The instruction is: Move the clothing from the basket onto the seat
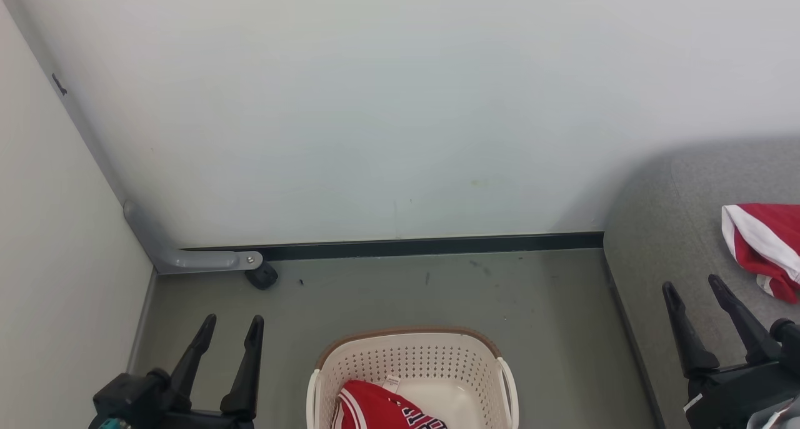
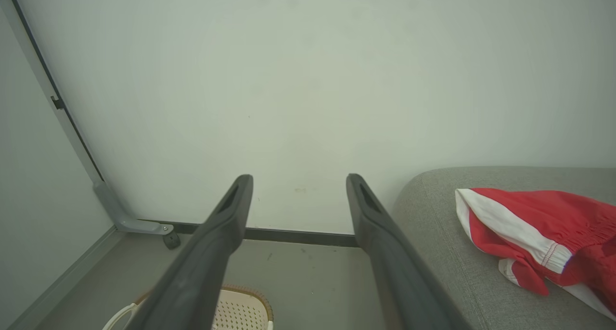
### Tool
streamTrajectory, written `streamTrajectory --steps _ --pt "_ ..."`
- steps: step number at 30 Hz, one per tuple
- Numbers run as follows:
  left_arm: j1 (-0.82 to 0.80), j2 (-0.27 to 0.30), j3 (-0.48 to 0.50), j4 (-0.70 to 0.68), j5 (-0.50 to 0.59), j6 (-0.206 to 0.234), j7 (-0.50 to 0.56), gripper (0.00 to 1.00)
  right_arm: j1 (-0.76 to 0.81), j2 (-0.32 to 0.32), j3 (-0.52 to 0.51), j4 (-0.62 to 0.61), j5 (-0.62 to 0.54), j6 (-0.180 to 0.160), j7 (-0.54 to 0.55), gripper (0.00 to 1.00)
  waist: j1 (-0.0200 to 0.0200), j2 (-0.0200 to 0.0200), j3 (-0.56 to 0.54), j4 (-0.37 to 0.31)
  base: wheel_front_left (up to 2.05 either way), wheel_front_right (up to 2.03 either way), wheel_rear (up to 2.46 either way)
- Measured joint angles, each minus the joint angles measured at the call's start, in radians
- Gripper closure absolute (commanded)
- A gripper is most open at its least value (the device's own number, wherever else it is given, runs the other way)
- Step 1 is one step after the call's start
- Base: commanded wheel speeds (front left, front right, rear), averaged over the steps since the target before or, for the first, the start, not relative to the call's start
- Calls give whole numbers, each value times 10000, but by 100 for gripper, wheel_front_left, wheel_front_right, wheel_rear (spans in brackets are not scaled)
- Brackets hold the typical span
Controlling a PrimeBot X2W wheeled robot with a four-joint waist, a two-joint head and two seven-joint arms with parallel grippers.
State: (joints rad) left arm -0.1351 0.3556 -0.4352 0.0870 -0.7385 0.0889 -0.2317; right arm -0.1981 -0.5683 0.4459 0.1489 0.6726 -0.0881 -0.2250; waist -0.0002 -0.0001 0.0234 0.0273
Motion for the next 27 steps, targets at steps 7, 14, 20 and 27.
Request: streamTrajectory --steps 7,14,20,27 --pt "413 21 372 -69 2 94 -79 0 381 224 -17 -27 0 -90 -144 0 3 2 5 71 0 0 0" --pt "590 -96 568 -61 4 167 -111 0 882 629 -215 -38 -117 -186 -230 0 2 2 23 145 0 0 0" --pt "622 -182 662 -96 54 178 -123 0 849 853 -253 -128 -334 -261 -238 0 2 2 84 127 0 0 0" --pt "621 -274 709 -117 107 180 -125 0 841 892 -337 -159 -562 -261 -242 0 3 2 154 81 0 0 0"
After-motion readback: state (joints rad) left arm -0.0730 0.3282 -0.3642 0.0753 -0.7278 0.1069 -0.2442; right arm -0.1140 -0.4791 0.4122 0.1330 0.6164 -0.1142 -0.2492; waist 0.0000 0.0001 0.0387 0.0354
